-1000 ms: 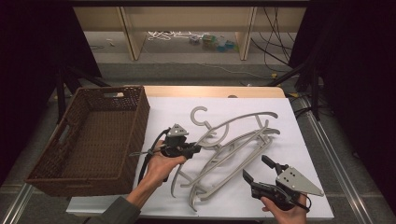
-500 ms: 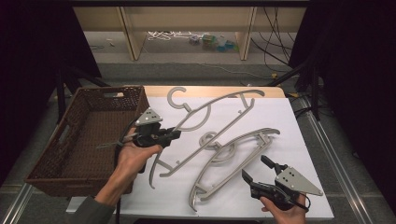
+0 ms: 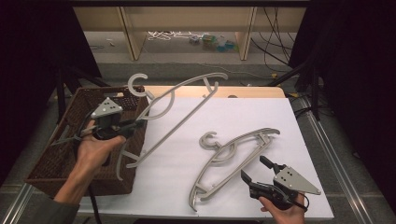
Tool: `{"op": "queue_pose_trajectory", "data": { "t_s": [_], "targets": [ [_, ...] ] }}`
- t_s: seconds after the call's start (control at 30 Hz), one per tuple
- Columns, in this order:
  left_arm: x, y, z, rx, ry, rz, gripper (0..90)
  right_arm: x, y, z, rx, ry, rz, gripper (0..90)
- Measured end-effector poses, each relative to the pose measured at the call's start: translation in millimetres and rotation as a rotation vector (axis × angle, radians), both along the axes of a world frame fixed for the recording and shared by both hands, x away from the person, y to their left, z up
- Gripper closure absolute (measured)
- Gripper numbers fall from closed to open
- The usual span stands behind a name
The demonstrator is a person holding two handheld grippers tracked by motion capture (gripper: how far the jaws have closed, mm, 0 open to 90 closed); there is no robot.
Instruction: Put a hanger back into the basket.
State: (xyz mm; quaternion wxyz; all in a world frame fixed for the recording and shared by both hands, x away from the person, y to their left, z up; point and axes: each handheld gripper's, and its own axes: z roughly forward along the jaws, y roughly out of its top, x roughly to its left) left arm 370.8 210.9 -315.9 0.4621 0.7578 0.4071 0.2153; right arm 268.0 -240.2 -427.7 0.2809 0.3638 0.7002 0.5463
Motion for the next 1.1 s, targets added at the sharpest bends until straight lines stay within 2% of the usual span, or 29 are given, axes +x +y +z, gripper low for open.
{"op": "queue_pose_trajectory", "data": {
  "t_s": [0.03,0.07,0.1,0.23,0.37,0.5,0.63,0.67,0.8,0.83,0.87,0.93,1.1],
  "targets": [
    [3.1,10.8,1.6,0.005,-0.006,0.026,81.3,-0.1,0.2,0.1,0.001,0.0,0.001,20.9],
    [3.1,10.8,1.6,0.005,-0.006,0.026,81.4,-0.3,0.4,0.2,0.002,0.001,0.001,20.7],
    [6.1,22.3,2.5,0.011,-0.01,0.055,81.4,-0.5,0.5,0.2,0.001,0.002,0.002,20.5],
    [10.6,42.8,2.5,0.019,-0.019,0.102,81.4,-0.1,0.0,0.0,0.002,-0.001,0.001,19.5],
    [13.8,55.2,3.0,0.012,-0.024,0.127,81.3,0.1,-0.3,0.2,0.001,0.006,0.003,19.4],
    [15.8,69.1,2.8,0.031,-0.021,0.167,81.3,0.2,0.5,0.0,0.002,0.001,0.0,19.4],
    [15.9,91.1,-0.8,0.043,-0.028,0.21,81.4,0.9,0.9,-1.0,0.017,-0.002,0.001,19.4],
    [15.7,95.4,-1.9,0.045,-0.029,0.218,81.4,0.2,-0.4,-0.1,-0.001,0.005,-0.003,19.4],
    [15.3,109.0,-5.9,0.061,-0.035,0.243,81.4,0.1,-0.3,-0.2,-0.002,0.006,-0.004,19.4],
    [16.1,117.0,-9.2,0.071,-0.035,0.26,81.4,1.0,0.7,-1.0,0.012,0.001,0.0,19.4],
    [16.1,117.0,-9.2,0.071,-0.035,0.26,81.4,1.5,0.7,-1.1,0.018,0.0,-0.001,19.4],
    [16.6,127.3,-13.6,0.099,-0.038,0.28,81.4,1.3,-0.8,-0.5,0.005,0.0,-0.013,19.4],
    [16.1,145.2,-19.1,0.098,-0.035,0.31,81.4,1.3,-0.8,-0.5,0.002,0.003,-0.012,19.4]
  ]
}}
